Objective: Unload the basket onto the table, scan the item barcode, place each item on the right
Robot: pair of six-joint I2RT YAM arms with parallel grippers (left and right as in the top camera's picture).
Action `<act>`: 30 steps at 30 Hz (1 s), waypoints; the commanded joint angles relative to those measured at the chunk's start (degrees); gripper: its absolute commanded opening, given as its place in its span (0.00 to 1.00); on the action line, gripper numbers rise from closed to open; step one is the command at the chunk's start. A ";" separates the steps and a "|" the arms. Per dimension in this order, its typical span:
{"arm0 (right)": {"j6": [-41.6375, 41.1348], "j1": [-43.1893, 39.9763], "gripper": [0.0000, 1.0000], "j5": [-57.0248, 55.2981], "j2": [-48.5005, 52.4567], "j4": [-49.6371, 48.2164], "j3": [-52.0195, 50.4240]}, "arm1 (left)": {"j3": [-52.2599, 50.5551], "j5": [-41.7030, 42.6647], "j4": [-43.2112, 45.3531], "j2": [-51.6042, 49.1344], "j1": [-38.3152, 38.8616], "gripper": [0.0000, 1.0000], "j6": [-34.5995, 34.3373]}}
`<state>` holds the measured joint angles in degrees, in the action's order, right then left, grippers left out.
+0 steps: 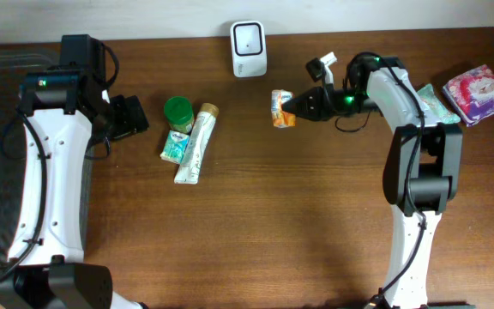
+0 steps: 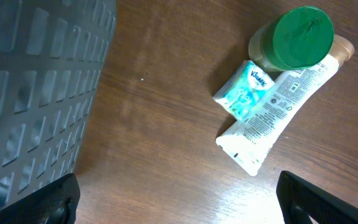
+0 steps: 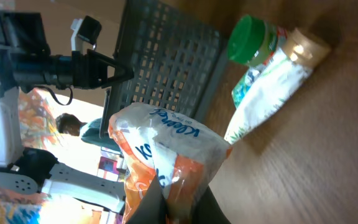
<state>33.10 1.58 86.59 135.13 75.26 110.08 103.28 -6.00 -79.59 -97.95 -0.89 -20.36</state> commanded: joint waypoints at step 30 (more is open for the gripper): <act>0.98 3.39 0.04 -10.36 0.24 -8.31 2.43 | 0.13 -0.42 0.00 0.22 -0.04 0.99 0.70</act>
<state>33.26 7.09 79.40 135.20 66.00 111.70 103.28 -6.00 -79.57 -97.95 -0.89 -20.38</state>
